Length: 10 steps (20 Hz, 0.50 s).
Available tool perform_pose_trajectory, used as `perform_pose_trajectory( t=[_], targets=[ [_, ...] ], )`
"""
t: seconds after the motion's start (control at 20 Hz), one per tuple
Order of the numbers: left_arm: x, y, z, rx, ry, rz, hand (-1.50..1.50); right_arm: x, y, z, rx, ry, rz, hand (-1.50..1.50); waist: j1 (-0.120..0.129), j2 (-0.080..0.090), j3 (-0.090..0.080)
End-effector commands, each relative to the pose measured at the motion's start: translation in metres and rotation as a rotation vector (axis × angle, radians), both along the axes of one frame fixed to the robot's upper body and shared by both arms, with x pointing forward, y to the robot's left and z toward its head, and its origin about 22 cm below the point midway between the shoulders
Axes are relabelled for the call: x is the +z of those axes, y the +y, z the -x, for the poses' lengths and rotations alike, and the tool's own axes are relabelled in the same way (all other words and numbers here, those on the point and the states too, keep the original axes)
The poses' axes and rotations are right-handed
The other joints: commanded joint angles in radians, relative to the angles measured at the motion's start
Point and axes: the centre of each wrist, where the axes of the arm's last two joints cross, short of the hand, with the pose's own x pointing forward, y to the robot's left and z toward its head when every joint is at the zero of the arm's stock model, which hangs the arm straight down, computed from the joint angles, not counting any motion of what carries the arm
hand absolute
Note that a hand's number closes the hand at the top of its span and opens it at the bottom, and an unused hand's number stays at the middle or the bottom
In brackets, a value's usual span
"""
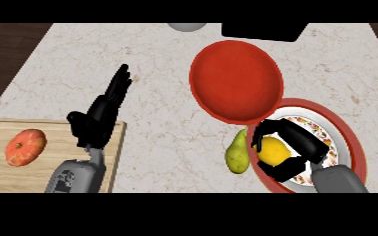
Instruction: Pick the lemon from the plate and place it in the bowl
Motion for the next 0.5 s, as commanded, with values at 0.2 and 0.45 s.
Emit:
perform_pose_trajectory(
  t=[0.2,0.45],
  targets=[
    [-0.009,0.012,0.002,0.068,0.031,-0.005,0.0,0.049,0.049,0.025,0.785,-0.038,-0.394,1.5,-0.101,-0.012,0.004],
    [-0.004,0.016,0.002,0.101,0.01,-0.003,0.0,0.122,0.015,0.036,0.841,-0.241,-0.45,1.5,-0.133,-0.01,0.003]
  ],
)
